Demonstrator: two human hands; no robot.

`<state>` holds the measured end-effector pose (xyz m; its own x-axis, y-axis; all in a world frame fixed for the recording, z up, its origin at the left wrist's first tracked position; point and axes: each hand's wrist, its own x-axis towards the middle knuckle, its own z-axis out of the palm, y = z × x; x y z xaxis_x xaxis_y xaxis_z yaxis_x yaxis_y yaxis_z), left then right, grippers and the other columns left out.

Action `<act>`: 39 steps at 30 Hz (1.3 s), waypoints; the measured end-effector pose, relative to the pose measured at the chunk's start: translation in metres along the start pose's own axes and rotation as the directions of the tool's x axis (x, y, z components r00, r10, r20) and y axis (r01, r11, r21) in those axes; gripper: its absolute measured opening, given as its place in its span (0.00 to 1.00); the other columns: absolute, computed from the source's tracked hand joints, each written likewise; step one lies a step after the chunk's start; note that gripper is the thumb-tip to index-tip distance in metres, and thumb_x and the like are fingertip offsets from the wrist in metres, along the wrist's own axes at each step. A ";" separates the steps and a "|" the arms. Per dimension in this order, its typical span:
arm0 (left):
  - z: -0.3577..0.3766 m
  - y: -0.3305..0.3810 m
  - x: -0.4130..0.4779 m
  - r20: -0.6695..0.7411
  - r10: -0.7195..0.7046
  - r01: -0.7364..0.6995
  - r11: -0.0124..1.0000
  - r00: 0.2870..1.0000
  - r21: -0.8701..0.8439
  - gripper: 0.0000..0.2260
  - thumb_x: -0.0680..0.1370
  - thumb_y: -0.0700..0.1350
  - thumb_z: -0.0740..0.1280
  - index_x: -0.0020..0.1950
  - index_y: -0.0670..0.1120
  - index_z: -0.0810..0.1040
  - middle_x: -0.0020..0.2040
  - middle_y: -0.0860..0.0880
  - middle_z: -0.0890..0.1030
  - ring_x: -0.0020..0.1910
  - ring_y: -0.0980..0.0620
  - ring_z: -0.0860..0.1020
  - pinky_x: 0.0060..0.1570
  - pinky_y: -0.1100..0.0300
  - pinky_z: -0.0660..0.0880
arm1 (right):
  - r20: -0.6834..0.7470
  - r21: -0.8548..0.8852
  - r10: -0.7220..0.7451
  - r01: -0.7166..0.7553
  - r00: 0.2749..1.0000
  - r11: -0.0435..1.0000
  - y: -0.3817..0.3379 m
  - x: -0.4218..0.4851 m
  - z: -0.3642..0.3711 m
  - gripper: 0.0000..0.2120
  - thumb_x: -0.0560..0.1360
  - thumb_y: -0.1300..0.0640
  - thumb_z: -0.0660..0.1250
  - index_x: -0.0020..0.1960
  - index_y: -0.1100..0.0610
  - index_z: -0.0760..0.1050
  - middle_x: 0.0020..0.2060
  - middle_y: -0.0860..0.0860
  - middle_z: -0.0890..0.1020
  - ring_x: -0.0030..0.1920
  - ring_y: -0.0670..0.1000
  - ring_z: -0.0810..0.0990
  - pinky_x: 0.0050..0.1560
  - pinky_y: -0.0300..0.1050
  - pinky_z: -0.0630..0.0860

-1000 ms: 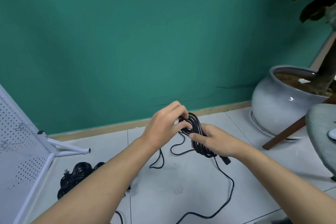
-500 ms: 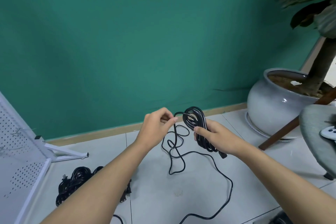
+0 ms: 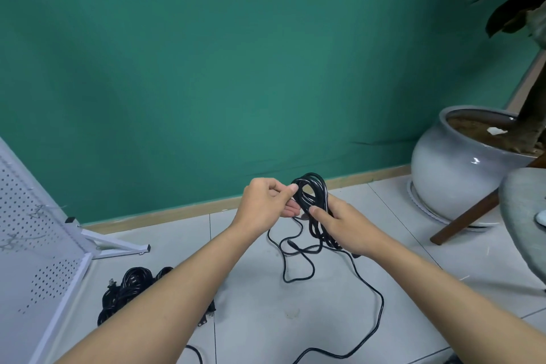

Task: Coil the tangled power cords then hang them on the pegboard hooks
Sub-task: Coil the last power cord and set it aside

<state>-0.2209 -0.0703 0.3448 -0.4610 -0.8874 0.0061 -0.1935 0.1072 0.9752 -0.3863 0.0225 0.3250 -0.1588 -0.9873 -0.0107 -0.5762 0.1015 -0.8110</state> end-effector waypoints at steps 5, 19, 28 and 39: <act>0.011 -0.001 0.004 -0.006 -0.099 0.098 0.985 0.995 -0.146 0.12 0.81 0.44 0.71 0.45 0.36 0.80 0.39 0.39 0.86 0.39 0.44 0.87 0.43 0.57 0.84 | -0.025 0.008 0.041 -0.041 0.999 0.999 0.003 0.004 0.001 0.08 0.85 0.51 0.59 0.55 0.49 0.77 0.43 0.46 0.83 0.44 0.48 0.80 0.54 0.52 0.78; 0.004 -0.074 0.006 0.583 -0.132 -0.405 0.596 0.802 0.693 0.18 0.83 0.44 0.64 0.73 0.53 0.72 0.73 0.52 0.75 0.71 0.50 0.71 0.71 0.51 0.68 | -0.070 0.583 0.158 -0.088 0.985 0.808 -0.010 0.003 -0.013 0.08 0.85 0.54 0.63 0.56 0.57 0.79 0.43 0.50 0.79 0.39 0.48 0.75 0.40 0.41 0.71; -0.007 -0.042 0.013 0.457 0.477 -0.658 0.478 0.751 0.583 0.01 0.83 0.45 0.68 0.53 0.50 0.79 0.52 0.53 0.72 0.41 0.50 0.76 0.46 0.51 0.76 | -0.060 -0.105 0.062 -0.068 0.996 0.992 0.011 0.001 -0.019 0.05 0.84 0.49 0.62 0.52 0.48 0.75 0.41 0.42 0.78 0.44 0.47 0.77 0.44 0.39 0.70; -0.007 -0.010 0.002 0.369 0.641 -0.715 0.434 0.673 0.548 0.09 0.75 0.44 0.74 0.52 0.45 0.77 0.47 0.54 0.75 0.47 0.52 0.73 0.47 0.56 0.74 | 0.241 -0.099 0.021 0.003 0.970 0.995 0.002 -0.004 -0.006 0.05 0.83 0.48 0.65 0.51 0.48 0.75 0.46 0.51 0.85 0.48 0.53 0.83 0.57 0.52 0.79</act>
<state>-0.2136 -0.0762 0.3368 -0.7541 -0.3625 0.5476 -0.2291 0.9267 0.2980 -0.3916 0.0270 0.3265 0.0270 -0.9853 -0.1690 -0.6530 0.1106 -0.7493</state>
